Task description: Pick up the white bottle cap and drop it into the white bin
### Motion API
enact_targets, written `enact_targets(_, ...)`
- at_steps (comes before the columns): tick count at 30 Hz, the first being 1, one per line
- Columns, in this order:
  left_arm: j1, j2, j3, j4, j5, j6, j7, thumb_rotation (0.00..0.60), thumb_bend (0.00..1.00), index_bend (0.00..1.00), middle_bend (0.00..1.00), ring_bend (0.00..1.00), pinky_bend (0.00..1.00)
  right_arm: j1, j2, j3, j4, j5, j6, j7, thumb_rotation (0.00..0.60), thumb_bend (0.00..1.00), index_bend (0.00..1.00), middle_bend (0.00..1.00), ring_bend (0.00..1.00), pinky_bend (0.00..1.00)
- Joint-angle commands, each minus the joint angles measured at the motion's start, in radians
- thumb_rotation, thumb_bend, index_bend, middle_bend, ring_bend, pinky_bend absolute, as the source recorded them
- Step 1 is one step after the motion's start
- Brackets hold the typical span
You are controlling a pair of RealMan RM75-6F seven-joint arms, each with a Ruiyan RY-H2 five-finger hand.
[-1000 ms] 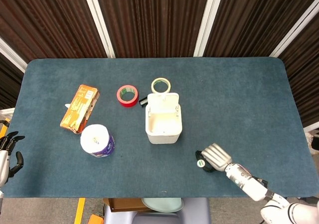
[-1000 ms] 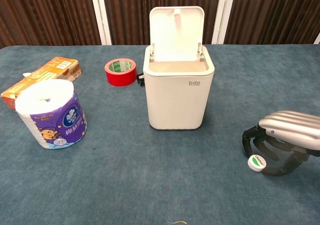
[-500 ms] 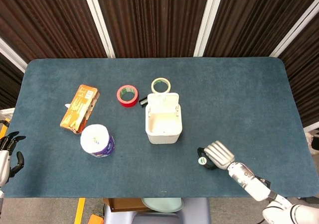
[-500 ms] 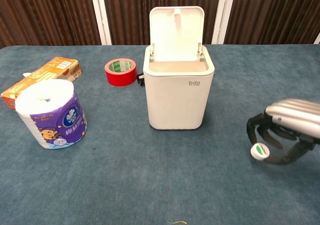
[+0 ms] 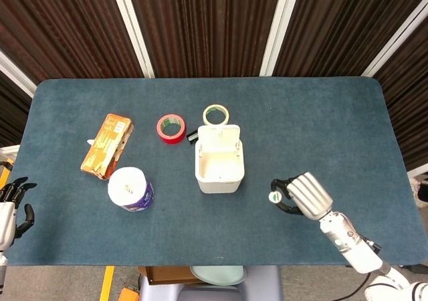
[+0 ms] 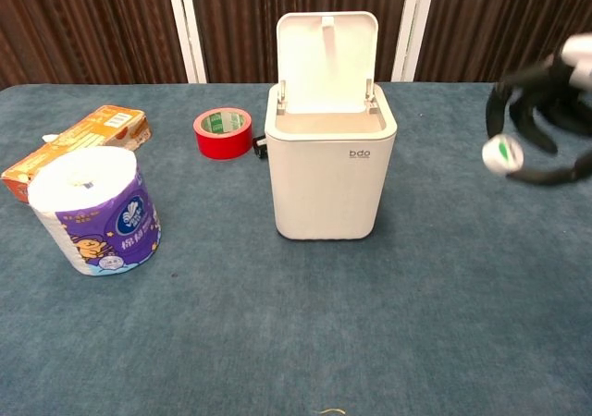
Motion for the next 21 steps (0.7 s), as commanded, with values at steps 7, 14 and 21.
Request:
enact_targets(7, -0.003, 0.001, 0.0, 0.0, -0.004, -0.007, 0.0, 0.6, 0.69, 0.26, 0.16, 0.18, 0.26, 0.11, 0.028, 0.185, -0.151, 0.176, -0.111, -0.163, 0.6, 0.35, 0.73, 0.84, 0.89, 1.0)
enact_targets(14, -0.003, 0.004, 0.002, 0.0, -0.003, -0.01, -0.007, 0.6, 0.69, 0.26, 0.16, 0.18, 0.26, 0.239, -0.071, 0.276, -0.089, 0.331, -0.242, -0.262, 0.6, 0.35, 0.73, 0.84, 0.89, 1.0)
enact_targets(21, -0.005, 0.008, 0.007, 0.0, 0.003, -0.015, -0.014, 0.6, 0.69, 0.26, 0.16, 0.18, 0.26, 0.321, -0.172, 0.296, -0.015, 0.398, -0.293, -0.326, 0.6, 0.35, 0.73, 0.84, 0.89, 1.0)
